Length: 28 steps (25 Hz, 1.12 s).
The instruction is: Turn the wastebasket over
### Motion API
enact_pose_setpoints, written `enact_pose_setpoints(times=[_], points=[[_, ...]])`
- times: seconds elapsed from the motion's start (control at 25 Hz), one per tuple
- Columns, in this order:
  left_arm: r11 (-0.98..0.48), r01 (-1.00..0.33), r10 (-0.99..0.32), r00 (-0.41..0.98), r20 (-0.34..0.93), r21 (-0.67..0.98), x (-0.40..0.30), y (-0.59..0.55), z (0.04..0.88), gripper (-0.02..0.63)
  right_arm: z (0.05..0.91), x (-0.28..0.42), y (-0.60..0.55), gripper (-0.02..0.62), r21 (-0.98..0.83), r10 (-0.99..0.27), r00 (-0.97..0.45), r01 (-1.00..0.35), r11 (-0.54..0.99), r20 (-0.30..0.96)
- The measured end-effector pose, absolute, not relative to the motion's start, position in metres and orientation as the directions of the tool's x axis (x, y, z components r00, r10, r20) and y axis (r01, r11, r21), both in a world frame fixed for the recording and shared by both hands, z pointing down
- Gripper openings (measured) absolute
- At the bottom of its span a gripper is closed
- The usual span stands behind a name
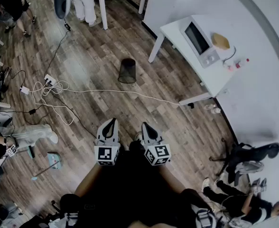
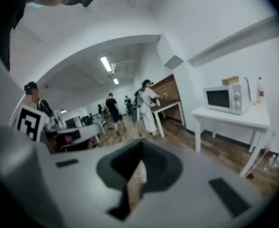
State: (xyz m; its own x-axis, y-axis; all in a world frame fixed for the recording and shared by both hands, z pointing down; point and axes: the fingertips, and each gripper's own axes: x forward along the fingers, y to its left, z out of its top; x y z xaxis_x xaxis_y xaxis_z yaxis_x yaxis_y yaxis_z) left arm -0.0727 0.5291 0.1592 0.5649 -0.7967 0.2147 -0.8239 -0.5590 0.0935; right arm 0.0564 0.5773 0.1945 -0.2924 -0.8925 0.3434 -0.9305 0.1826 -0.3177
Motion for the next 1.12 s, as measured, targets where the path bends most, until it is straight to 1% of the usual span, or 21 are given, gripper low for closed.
enact_pose_setpoints(times=[0.4, 0.64, 0.84, 0.96, 1.12], points=[[-0.589, -0.805, -0.777, 0.589, 0.222, 0.073, -0.075, 0.520, 0.158, 0.035, 0.188, 0.054, 0.568, 0.032, -0.341, -0.910, -0.269, -0.927, 0.156, 0.315], [-0.601, -0.795, -0.766, 0.603, 0.225, 0.084, -0.085, 0.519, 0.160, 0.035, 0.190, 0.042, 0.567, 0.032, -0.325, -0.908, -0.255, -0.935, 0.144, 0.331], [-0.616, -0.782, -0.753, 0.619, 0.224, 0.092, -0.104, 0.516, 0.165, 0.035, 0.195, 0.023, 0.565, 0.032, -0.305, -0.910, -0.227, -0.945, 0.119, 0.348], [-0.610, -0.780, -0.750, 0.625, 0.218, 0.137, -0.119, 0.518, 0.172, 0.035, 0.200, 0.009, 0.569, 0.032, -0.296, -0.911, -0.210, -0.950, 0.103, 0.356], [-0.614, -0.779, -0.745, 0.625, 0.234, 0.125, -0.136, 0.518, 0.183, 0.035, 0.205, -0.002, 0.573, 0.032, -0.291, -0.909, -0.203, -0.952, 0.095, 0.365]])
